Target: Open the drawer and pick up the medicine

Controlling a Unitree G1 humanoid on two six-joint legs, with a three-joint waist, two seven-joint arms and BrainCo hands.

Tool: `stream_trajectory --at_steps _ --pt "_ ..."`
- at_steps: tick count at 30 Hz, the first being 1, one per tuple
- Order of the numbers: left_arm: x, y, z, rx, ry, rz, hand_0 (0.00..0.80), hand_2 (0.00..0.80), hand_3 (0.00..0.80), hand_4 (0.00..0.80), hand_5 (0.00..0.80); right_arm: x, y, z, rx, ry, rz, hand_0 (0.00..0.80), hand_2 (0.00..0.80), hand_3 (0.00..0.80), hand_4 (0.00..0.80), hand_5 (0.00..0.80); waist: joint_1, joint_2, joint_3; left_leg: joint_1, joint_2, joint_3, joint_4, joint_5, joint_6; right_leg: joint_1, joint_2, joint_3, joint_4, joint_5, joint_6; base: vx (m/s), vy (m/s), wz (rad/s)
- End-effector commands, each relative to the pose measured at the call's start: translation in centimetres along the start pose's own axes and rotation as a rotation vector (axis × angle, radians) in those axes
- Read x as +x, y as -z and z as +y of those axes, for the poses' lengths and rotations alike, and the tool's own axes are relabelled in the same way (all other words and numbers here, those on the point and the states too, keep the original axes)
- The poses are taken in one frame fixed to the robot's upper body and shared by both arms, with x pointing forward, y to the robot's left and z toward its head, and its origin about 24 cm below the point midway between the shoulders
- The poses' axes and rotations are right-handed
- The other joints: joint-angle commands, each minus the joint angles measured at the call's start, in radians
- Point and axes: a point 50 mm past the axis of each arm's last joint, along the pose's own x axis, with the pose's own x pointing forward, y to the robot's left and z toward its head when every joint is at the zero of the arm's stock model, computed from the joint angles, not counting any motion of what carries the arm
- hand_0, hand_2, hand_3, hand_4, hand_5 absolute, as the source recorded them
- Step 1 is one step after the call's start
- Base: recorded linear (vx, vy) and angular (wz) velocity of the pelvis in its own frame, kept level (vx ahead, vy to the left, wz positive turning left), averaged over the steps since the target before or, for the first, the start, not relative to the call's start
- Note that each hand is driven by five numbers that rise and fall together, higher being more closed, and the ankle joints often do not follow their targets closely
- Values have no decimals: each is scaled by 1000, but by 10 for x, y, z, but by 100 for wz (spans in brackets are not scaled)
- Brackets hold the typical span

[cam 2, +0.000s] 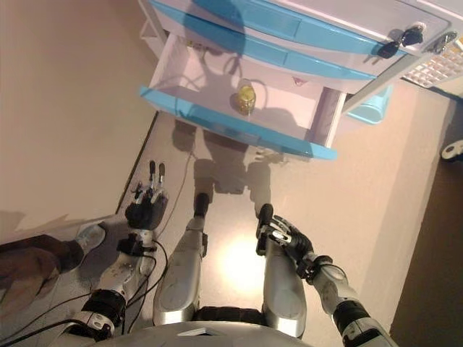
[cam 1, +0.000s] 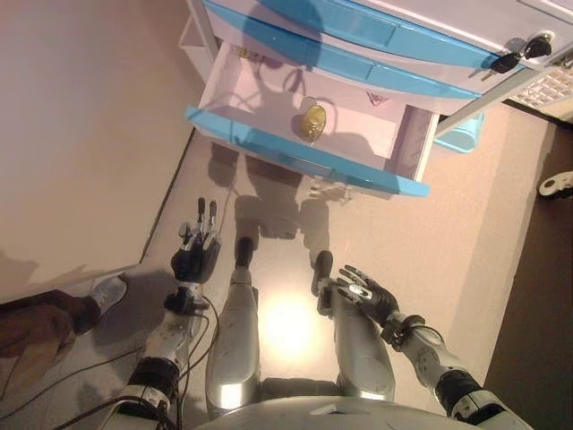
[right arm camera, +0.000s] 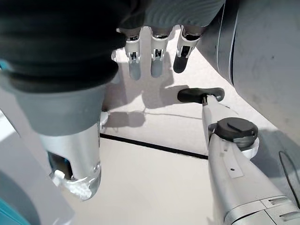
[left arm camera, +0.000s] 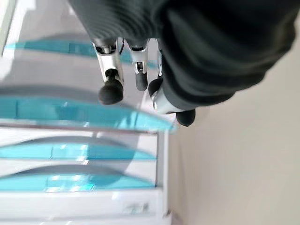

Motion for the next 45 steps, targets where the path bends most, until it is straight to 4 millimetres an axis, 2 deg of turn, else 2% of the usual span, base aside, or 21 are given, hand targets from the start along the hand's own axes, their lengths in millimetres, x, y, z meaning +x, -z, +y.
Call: stream_trajectory --at_steps 1,2,4,6,12,17,23,26,27,29,30,33,37,45 --pt "-16 2 5 -4 -42 54 584 584 584 584 584 -14 15 0 14 12 24 0 0 0 0 0 14 -27 -50 -19 -73 11 101 -80 57 96 38 -46 -120 52 25 7 -29 18" --pt "-23 0 9 26 -89 66 0 0 0 0 0 -14 14 -2 10 24 18 0 0 0 0 0 17 -26 -50 -13 -73 9 96 -78 55 102 37 -50 -122 50 26 -1 -12 18" --pt "-37 -2 20 86 -216 92 0 0 0 0 0 -16 12 -8 -3 79 -1 0 0 0 0 0 23 -20 -50 2 -73 6 85 -74 53 118 34 -55 -126 49 28 20 -8 12" --pt "-49 -5 29 149 -333 97 0 0 0 0 0 -18 11 -17 -39 211 -17 0 0 0 0 0 25 -14 -50 23 -73 4 74 -74 53 137 30 -56 -129 46 30 43 7 16" --pt "-75 -25 40 419 -584 157 0 0 0 0 0 -37 -16 -42 -106 488 -197 0 0 0 0 0 13 0 -64 71 -76 11 39 -70 53 175 20 -46 -153 50 42 38 40 5" --pt "-100 -40 40 630 -753 246 0 0 0 0 0 -69 -47 -50 -189 658 -391 0 0 0 0 0 -8 -13 -97 108 -71 33 19 -77 56 204 15 -26 -181 61 59 83 23 -3" --pt "-150 -43 41 665 -889 279 0 0 0 0 0 -115 -98 -40 -420 757 -661 0 0 0 0 0 -41 -24 -146 149 -71 70 3 -98 69 232 2 7 -219 73 80 104 52 -14" --pt "-162 -43 42 651 -926 278 0 0 0 0 0 -131 -127 -29 -590 760 -782 0 0 0 0 0 -53 -26 -160 156 -69 90 9 -112 72 235 -6 20 -225 75 89 74 68 -17" --pt "-166 -43 42 643 -932 272 0 0 0 0 0 -137 -143 -21 -693 756 -843 0 0 0 0 0 -56 -27 -164 158 -68 97 9 -116 73 236 -9 25 -230 76 93 35 51 -7" --pt "-167 -44 42 643 -937 272 0 0 0 0 0 -144 -159 -12 -789 745 -897 0 0 0 0 0 -58 -27 -166 156 -66 104 14 -121 73 235 -12 29 -231 77 96 16 45 -11" --pt "-168 -46 42 647 -943 269 0 0 0 0 0 -149 -176 -1 -890 722 -954 0 0 0 0 0 -59 -29 -163 154 -62 113 22 -130 74 234 -13 35 -230 76 99 -12 34 -17" --pt "-164 -51 42 685 -945 283 0 0 0 0 0 -156 -203 18 -1073 693 -1036 0 0 0 0 0 -58 -37 -162 141 -56 118 27 -129 73 224 -16 36 -233 84 104 -27 -2 -15" --pt "-151 -58 42 749 -938 297 0 0 0 0 0 -159 -245 61 -1316 607 -1163 0 0 0 0 0 -40 -53 -152 119 -49 117 33 -134 70 213 -16 32 -237 89 109 -48 -38 -4" --pt "-135 -63 43 833 -923 337 0 0 0 0 0 -149 -286 124 -1641 465 -1278 0 0 0 0 0 17 -63 -134 93 -55 87 31 -134 70 212 -17 10 -246 93 105 -19 -26 9"
